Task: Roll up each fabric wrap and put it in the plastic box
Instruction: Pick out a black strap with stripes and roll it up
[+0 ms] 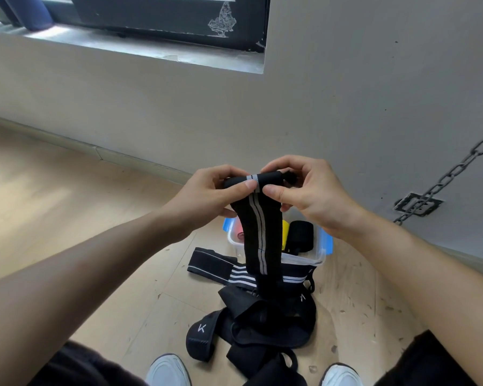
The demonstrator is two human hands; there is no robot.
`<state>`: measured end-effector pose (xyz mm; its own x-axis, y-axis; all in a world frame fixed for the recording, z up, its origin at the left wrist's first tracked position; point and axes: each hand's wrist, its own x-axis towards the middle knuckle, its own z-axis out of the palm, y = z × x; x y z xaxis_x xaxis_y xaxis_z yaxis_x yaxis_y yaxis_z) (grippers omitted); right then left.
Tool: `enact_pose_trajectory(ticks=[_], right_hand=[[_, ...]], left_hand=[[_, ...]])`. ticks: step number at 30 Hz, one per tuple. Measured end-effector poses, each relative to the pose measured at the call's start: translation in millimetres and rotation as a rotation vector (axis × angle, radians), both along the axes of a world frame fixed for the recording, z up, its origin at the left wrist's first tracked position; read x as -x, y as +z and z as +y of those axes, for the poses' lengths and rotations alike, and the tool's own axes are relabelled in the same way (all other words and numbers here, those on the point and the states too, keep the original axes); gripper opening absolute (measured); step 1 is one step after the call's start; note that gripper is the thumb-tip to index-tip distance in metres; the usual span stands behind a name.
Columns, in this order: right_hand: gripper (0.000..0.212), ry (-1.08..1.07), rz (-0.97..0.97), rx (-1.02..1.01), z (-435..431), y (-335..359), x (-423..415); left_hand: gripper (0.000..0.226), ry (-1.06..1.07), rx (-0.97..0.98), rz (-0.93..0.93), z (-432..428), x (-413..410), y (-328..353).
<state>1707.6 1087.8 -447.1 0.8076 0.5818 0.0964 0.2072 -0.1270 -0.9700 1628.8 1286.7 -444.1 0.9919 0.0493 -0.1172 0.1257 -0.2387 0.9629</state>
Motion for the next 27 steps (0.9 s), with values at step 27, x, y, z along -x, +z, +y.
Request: enact_pose_trajectory(ticks=[27], right_hand=[[0.020, -0.014, 0.010, -0.063, 0.1, 3.9, 3.8]], left_hand=[[0.039, -0.033, 0.083, -0.050, -6.1, 2.2, 3.7]])
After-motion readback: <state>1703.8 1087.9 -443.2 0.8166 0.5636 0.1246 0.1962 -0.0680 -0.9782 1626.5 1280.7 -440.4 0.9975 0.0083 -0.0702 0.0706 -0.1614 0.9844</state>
